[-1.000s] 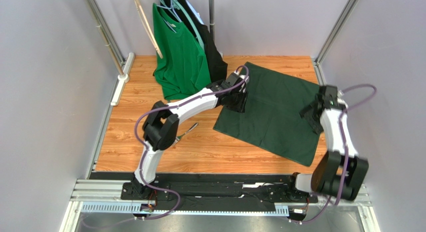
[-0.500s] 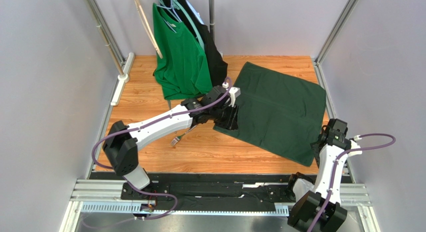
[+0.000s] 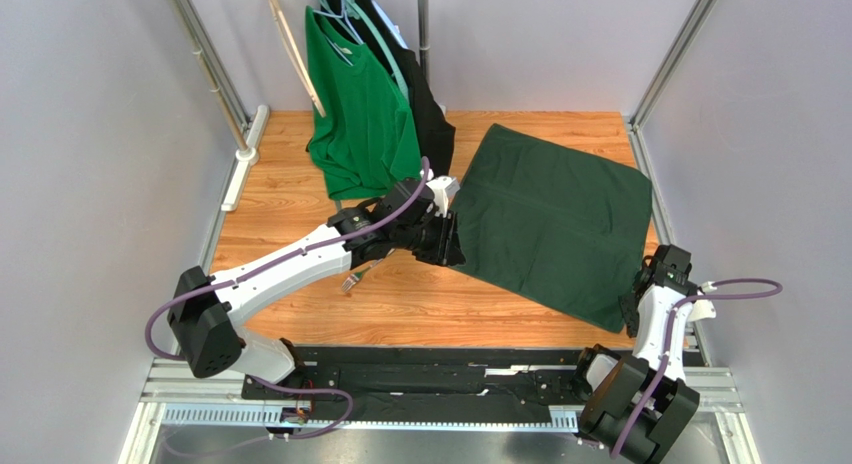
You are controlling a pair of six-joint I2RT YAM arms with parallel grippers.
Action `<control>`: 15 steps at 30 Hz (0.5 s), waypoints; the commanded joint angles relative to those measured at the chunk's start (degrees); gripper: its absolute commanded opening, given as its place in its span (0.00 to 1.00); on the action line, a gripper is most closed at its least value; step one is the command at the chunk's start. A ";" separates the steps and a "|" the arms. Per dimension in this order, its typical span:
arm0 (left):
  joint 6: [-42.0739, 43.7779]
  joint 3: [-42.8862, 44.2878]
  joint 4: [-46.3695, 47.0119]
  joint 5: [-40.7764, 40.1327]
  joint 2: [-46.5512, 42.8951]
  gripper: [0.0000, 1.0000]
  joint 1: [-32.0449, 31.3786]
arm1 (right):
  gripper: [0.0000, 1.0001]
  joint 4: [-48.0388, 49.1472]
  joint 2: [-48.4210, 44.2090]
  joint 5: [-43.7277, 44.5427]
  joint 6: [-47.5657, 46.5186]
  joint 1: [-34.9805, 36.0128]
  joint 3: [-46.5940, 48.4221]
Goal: Fold the napkin into a case and place the utensils inside
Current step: Pick up the flattened napkin from the center of the board.
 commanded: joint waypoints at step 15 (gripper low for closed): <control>-2.49 -2.43 1.03 -0.74 -6.87 0.42 3.23 | 0.46 12.42 3.99 -2.56 3.33 -0.27 -7.39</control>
